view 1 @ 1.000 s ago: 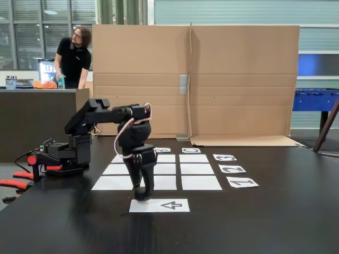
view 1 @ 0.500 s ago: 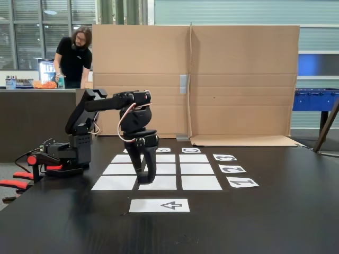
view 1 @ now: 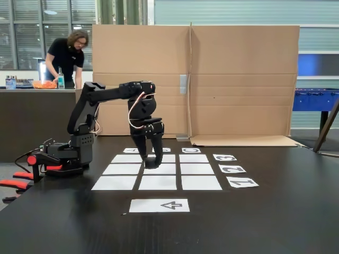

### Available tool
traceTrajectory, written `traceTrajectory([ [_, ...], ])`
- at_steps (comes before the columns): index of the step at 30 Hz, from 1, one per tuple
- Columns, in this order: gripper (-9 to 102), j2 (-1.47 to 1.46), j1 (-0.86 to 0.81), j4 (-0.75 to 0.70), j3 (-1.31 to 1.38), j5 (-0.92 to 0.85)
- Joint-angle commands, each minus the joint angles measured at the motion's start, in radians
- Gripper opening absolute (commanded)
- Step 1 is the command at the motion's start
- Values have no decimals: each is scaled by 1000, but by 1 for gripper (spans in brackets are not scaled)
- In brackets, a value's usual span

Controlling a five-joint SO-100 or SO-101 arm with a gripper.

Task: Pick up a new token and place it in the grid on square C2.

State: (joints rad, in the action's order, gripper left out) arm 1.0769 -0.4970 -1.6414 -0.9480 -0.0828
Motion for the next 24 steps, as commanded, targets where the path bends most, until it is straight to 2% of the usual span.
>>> traceTrajectory([
  [1,-1,103,60,12,-34,20],
  [24,-1,100,408,78,-91,190],
])
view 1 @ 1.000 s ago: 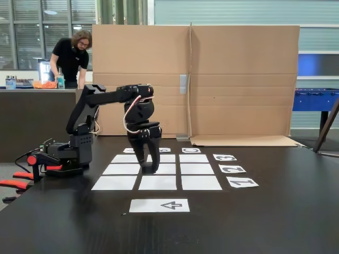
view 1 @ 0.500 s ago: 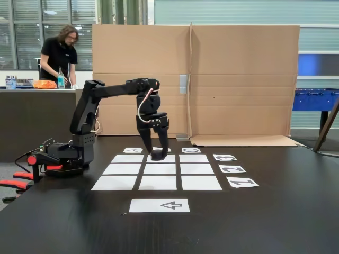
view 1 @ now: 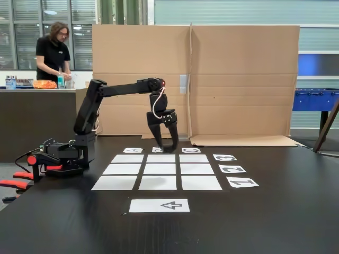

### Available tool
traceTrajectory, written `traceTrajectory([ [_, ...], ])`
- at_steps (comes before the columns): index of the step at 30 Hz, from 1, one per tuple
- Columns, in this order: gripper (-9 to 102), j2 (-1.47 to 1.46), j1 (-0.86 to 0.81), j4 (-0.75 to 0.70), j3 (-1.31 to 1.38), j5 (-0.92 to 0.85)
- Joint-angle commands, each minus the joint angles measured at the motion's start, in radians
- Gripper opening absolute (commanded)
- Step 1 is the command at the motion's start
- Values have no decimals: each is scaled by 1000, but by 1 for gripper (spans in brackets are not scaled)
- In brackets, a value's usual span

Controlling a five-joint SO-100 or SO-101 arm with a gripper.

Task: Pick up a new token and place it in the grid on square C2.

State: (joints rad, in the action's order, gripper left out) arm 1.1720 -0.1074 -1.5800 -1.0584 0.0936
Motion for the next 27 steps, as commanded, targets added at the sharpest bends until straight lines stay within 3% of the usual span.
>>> traceTrajectory([
  [1,-1,-3,26,26,20,17],
  [27,-1,-302,115,78,319,37],
])
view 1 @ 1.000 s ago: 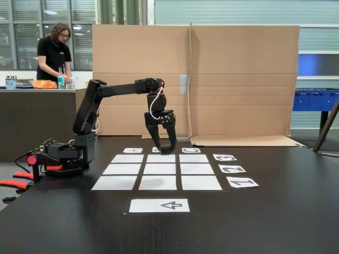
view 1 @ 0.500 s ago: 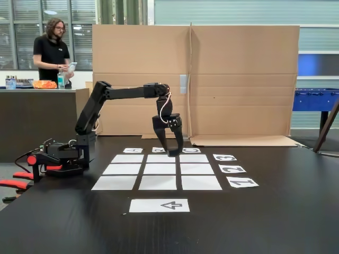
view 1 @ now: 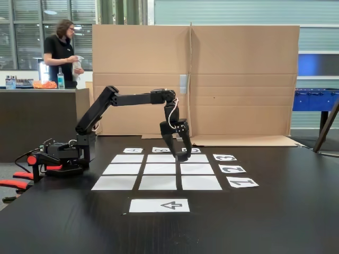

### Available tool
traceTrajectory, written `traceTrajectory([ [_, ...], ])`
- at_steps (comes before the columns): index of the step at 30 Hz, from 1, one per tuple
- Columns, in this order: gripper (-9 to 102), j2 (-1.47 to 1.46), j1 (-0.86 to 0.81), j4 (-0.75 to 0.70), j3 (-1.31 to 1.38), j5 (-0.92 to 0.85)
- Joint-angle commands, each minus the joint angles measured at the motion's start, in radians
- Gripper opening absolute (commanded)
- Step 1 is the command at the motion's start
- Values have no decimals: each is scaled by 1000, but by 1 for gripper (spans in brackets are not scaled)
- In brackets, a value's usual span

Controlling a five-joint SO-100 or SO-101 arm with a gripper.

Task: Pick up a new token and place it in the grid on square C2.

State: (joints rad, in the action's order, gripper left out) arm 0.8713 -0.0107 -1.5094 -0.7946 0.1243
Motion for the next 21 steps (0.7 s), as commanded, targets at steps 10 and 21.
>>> traceTrajectory([
  [10,-1,-78,63,9,152,18],
  [21,-1,-166,83,37,227,20],
])
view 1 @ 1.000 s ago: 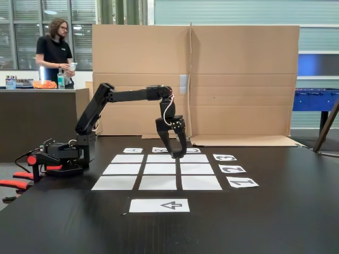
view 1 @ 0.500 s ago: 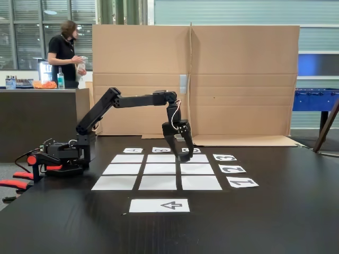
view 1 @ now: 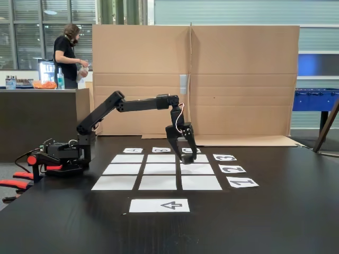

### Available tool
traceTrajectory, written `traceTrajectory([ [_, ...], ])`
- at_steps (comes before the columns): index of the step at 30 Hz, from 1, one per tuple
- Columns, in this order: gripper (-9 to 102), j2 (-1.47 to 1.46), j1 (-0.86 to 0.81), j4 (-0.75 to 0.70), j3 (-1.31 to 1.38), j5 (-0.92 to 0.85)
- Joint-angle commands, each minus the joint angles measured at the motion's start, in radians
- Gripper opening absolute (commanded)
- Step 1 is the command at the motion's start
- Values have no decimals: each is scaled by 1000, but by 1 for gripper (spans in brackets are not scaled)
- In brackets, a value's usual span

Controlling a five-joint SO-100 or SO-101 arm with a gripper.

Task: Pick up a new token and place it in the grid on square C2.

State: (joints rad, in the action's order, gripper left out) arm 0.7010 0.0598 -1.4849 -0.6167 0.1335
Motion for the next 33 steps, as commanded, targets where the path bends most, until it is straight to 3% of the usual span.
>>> traceTrajectory([
  [1,-1,-5,14,14,58,11],
  [17,0,-54,28,57,91,11],
  [24,22,-52,29,61,75,11],
  [33,27,-52,29,72,64,11],
])
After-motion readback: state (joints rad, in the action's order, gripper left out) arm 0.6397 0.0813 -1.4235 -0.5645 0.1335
